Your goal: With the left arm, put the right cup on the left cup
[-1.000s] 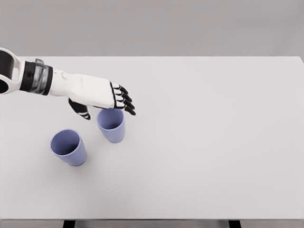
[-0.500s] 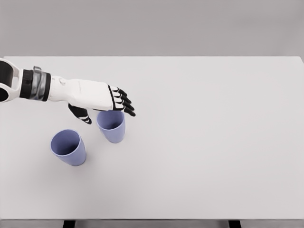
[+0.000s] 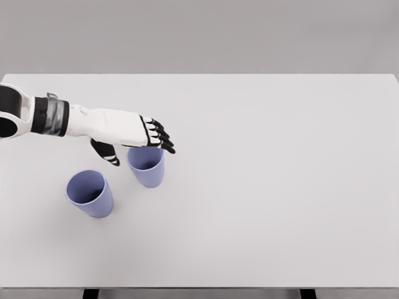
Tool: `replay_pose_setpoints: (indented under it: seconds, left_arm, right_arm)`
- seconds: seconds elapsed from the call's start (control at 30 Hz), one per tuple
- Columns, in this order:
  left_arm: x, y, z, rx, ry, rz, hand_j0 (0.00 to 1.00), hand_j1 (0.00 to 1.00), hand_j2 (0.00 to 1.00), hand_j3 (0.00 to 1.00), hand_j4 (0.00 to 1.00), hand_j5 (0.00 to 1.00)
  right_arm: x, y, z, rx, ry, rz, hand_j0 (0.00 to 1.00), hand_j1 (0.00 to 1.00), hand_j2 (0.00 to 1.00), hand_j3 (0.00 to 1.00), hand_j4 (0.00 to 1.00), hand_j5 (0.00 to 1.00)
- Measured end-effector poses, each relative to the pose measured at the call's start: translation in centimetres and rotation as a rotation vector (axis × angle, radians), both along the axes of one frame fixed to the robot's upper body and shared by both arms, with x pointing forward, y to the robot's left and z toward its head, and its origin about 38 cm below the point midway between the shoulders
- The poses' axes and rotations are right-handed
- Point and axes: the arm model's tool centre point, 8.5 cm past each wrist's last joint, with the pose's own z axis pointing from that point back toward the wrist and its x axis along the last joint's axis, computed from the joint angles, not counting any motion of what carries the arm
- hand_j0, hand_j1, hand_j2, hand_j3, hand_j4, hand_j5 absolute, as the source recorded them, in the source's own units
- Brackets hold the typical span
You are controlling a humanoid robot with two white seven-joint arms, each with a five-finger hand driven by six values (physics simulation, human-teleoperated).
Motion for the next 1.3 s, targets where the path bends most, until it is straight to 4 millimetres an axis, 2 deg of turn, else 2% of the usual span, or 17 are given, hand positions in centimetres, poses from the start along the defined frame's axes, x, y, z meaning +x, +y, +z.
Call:
replay_pose_setpoints:
  seconds: [0.6,0.7,0.83,1.1,1.3]
  left_arm:
    - [0.0,-1.0,-1.2,0.009,0.008,-0.017,0.98,0.98,0.98,0.98,0.98,0.98]
    - [-0.1,-1.0,-1.2,0.009,0.008,-0.018,0.95,0.95,0.95,0.95,0.95,0.95]
    - [-0.1,-1.1,-1.1,0.008,0.008,-0.020,0.84,0.84,0.84,0.84,0.84,0.84]
    - [-0.3,-1.1,-1.1,0.006,0.010,-0.023,0.70,0.70,0.70,0.70,0.70,0.70]
    - [-0.2,-1.0,-0.8,0.006,0.002,-0.023,0.67,0.67,0.67,0.67,0.67,0.67]
  right_arm:
    - [0.0,0.0,0.0,0.000,0.000,0.000,1.00,1.00,1.00,1.00,1.00,1.00]
    - [0.0,0.0,0.0,0.000,0.000,0.000,1.00,1.00,1.00,1.00,1.00,1.00]
    - [0.0,0.0,0.0,0.000,0.000,0.000,1.00,1.00,1.00,1.00,1.00,1.00]
    - [0.0,0.0,0.0,0.000,0.000,0.000,1.00,1.00,1.00,1.00,1.00,1.00]
    - [0.0,0.0,0.0,0.000,0.000,0.000,1.00,1.00,1.00,1.00,1.00,1.00]
